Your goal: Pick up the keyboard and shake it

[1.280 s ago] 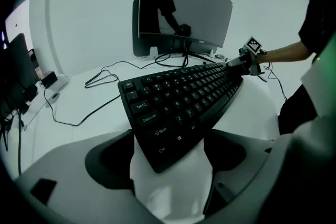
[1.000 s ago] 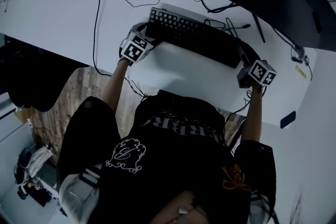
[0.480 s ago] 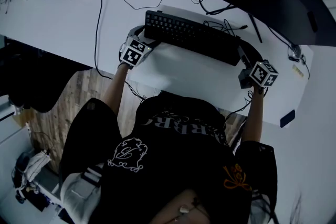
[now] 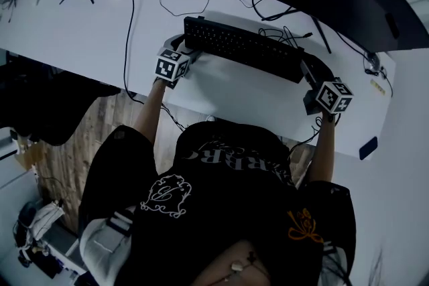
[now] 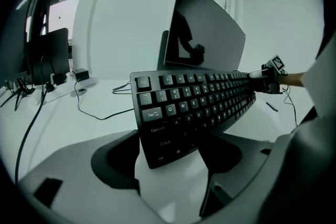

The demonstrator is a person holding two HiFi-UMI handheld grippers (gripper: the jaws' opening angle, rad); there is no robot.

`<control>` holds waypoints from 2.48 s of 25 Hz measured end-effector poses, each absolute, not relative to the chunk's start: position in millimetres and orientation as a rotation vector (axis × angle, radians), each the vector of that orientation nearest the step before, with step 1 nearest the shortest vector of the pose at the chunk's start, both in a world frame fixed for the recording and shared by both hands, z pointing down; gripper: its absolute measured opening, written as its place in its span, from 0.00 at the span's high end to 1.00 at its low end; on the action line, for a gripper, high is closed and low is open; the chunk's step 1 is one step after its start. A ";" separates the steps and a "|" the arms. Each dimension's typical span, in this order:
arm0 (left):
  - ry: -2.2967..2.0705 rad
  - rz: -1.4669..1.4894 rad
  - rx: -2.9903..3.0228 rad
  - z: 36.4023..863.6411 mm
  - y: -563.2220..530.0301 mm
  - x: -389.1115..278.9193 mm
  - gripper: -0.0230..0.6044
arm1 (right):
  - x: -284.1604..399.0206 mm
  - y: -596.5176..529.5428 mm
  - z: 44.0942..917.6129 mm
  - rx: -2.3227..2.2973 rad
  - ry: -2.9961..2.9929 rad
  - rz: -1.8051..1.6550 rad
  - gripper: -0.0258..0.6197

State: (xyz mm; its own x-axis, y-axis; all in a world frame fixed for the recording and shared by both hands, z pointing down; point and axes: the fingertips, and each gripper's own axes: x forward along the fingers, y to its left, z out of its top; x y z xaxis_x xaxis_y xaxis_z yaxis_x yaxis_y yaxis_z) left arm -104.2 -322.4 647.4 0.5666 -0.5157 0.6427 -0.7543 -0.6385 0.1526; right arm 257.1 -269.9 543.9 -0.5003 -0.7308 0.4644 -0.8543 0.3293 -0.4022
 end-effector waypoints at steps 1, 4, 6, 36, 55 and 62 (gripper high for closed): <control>-1.012 0.803 2.406 647.6 -322.2 -103.2 0.40 | 257.3 -269.5 541.1 1.456 -2.394 0.902 0.65; -0.998 0.808 2.427 646.7 -323.4 -100.2 0.40 | 258.2 -269.9 533.9 1.469 -2.395 0.866 0.65; -1.025 0.751 2.416 640.6 -325.9 -98.8 0.40 | 258.2 -269.3 527.8 1.470 -2.398 0.844 0.65; -1.323 0.274 2.705 462.7 -380.9 -99.0 0.41 | 226.5 -253.8 305.8 1.550 -2.614 -0.136 0.66; -1.271 0.547 2.563 526.8 -337.7 -117.3 0.41 | 231.6 -254.7 395.4 1.527 -2.578 0.377 0.66; -1.259 0.667 2.470 558.6 -313.6 -127.5 0.41 | 231.0 -254.4 442.2 1.474 -2.566 0.589 0.66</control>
